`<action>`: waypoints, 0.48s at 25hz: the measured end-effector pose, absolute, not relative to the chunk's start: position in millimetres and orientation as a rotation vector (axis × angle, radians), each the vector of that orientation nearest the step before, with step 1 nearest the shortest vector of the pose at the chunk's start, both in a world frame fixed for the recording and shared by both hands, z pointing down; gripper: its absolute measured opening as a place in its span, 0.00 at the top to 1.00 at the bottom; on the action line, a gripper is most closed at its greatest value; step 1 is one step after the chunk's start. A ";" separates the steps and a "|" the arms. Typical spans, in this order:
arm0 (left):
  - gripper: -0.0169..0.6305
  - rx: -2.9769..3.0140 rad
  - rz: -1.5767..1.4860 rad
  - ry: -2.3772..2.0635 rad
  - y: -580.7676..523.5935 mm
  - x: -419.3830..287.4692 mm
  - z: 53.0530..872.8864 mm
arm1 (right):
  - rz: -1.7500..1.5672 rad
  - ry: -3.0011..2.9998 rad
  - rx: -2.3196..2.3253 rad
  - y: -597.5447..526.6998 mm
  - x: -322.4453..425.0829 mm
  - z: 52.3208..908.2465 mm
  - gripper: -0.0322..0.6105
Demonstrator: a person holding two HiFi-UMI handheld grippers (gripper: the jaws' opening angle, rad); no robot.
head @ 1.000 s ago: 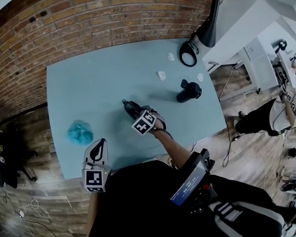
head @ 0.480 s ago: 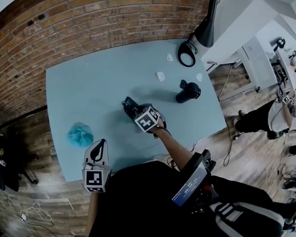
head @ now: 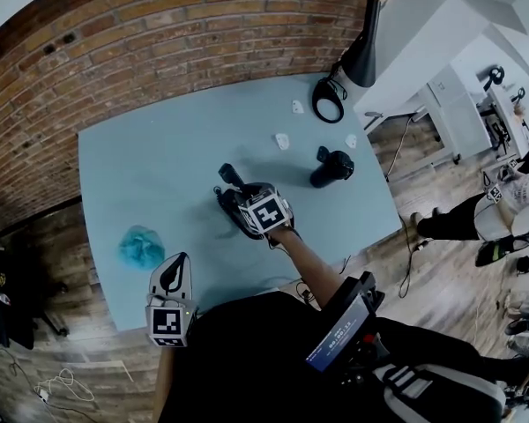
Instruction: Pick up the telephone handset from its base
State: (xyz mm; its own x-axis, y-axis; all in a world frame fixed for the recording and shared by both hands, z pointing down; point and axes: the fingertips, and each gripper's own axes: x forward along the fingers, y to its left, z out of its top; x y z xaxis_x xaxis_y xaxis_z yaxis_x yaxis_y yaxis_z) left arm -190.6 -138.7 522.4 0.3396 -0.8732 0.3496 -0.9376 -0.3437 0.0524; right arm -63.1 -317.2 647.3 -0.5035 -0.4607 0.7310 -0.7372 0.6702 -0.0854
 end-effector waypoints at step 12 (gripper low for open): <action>0.95 2.369 0.373 -1.628 -138.8 -187.4 522.1 | 0.595 -2.378 0.935 -328.5 -81.2 593.4 0.74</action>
